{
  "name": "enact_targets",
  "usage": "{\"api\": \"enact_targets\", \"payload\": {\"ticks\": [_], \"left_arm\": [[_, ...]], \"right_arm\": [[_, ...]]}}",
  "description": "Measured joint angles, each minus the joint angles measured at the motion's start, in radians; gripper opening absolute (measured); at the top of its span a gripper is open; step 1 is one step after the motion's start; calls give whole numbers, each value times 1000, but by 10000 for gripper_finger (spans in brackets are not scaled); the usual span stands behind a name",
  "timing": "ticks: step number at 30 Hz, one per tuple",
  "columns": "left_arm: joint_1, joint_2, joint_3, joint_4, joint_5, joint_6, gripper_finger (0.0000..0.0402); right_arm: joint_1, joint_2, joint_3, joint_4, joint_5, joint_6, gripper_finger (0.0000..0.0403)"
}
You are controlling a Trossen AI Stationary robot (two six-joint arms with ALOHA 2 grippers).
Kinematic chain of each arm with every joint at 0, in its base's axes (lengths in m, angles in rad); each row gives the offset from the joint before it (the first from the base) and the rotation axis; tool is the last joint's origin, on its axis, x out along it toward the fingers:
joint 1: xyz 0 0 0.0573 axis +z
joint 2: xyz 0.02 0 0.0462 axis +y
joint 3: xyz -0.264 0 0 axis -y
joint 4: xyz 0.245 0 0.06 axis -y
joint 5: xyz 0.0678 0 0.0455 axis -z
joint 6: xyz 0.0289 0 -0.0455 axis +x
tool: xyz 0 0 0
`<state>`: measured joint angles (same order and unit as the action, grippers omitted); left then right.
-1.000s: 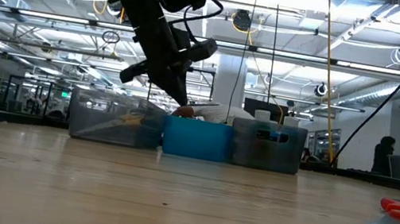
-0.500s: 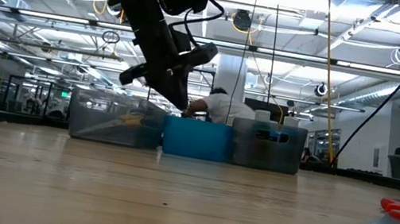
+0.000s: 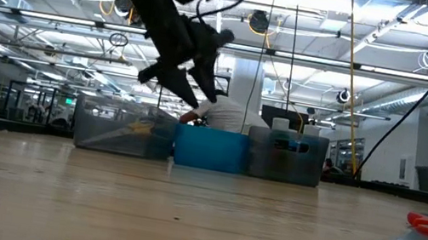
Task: Pick & Place Paint Supplies
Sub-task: Put the red scissors into the left gray bin
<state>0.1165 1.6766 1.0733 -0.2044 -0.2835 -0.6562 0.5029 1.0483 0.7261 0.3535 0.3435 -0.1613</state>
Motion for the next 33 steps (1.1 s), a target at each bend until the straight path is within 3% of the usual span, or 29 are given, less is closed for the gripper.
{"api": "enact_targets", "payload": {"ticks": [3,6,12,17,22,33], "left_arm": [[-10,-58,0,-33,80,18,203],[-45,-141,0,-56,80,31,204],[-223,-302,2,-45,-121,173,204],[-409,-341,2,-25,-335,282,205],[-513,-337,-8,-5,-369,322,205],[-504,-425,-383,440,-320,303,205]], "right_arm": [[15,-18,0,-44,16,-16,130],[39,-41,0,-100,57,-5,130],[110,-78,0,-234,104,60,130],[180,-71,0,-292,102,104,130],[239,-42,0,-304,101,131,130],[265,19,0,-301,101,169,130]]}}
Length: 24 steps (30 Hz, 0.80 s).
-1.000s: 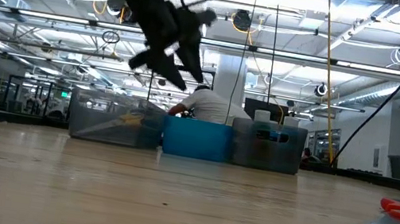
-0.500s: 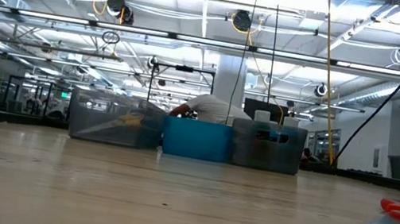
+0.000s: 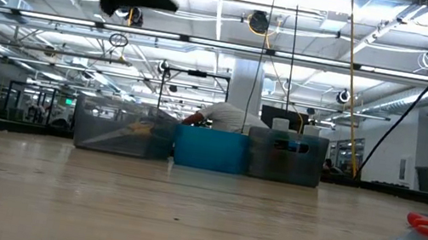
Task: Pick & Place Paint Supplies
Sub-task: Put the red scissors into the left gray bin
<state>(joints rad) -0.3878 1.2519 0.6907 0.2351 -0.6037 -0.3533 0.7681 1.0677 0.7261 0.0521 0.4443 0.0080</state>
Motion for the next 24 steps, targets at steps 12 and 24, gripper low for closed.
{"api": "enact_targets", "payload": {"ticks": [12,24], "left_arm": [[-24,-209,-287,238,-59,-86,205],[-27,-216,-305,208,-62,-176,205]], "right_arm": [[0,97,0,-20,-17,-20,137],[-16,332,-1,-132,-142,145,195]]}}
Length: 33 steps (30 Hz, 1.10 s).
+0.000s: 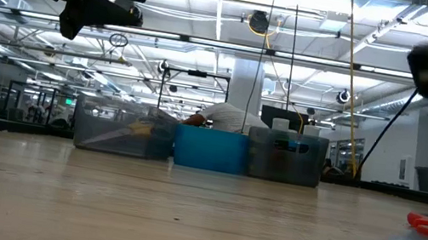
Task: Pick & Place Paint Supplies
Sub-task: Put the red scissors into the left gray bin
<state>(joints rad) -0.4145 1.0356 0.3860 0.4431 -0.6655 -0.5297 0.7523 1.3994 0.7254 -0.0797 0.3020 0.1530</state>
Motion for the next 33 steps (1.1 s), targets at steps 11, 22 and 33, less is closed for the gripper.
{"api": "enact_targets", "payload": {"ticks": [11,22,33], "left_arm": [[0,0,0,-5,-9,-11,205],[0,0,0,-6,-15,-4,205],[0,0,0,-5,-16,-30,205]], "right_arm": [[-72,124,0,-103,-25,45,171],[-143,131,2,-175,-147,47,136],[-192,130,-34,-162,-162,35,49]]}}
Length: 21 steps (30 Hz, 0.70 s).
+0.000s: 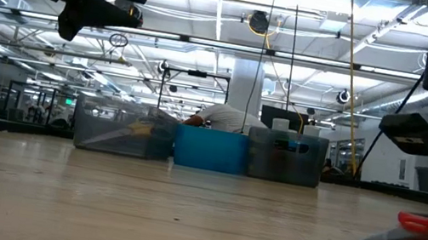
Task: Pick & Place Paint Supplies
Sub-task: Put the red scissors into the left gray bin
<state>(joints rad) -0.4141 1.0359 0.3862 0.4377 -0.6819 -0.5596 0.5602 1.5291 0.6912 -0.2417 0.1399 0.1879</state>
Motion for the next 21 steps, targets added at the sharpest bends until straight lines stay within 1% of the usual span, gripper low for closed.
{"api": "enact_targets", "payload": {"ticks": [4,6,9,11,13,17,21], "left_arm": [[0,0,0,1,0,-47,205],[1,0,0,2,0,-90,205],[8,0,0,19,5,-210,205],[19,11,2,48,40,-264,205],[29,36,22,51,96,-278,205],[29,137,109,58,171,-255,205],[39,283,252,50,243,-185,205]], "right_arm": [[0,-20,-4,57,26,-58,49],[7,-34,-4,90,89,-104,49],[9,-63,21,107,186,-182,49],[10,-81,37,112,244,-226,49],[10,-89,53,106,319,-281,49],[8,-91,91,112,497,-417,48],[3,-91,102,163,612,-549,45]]}}
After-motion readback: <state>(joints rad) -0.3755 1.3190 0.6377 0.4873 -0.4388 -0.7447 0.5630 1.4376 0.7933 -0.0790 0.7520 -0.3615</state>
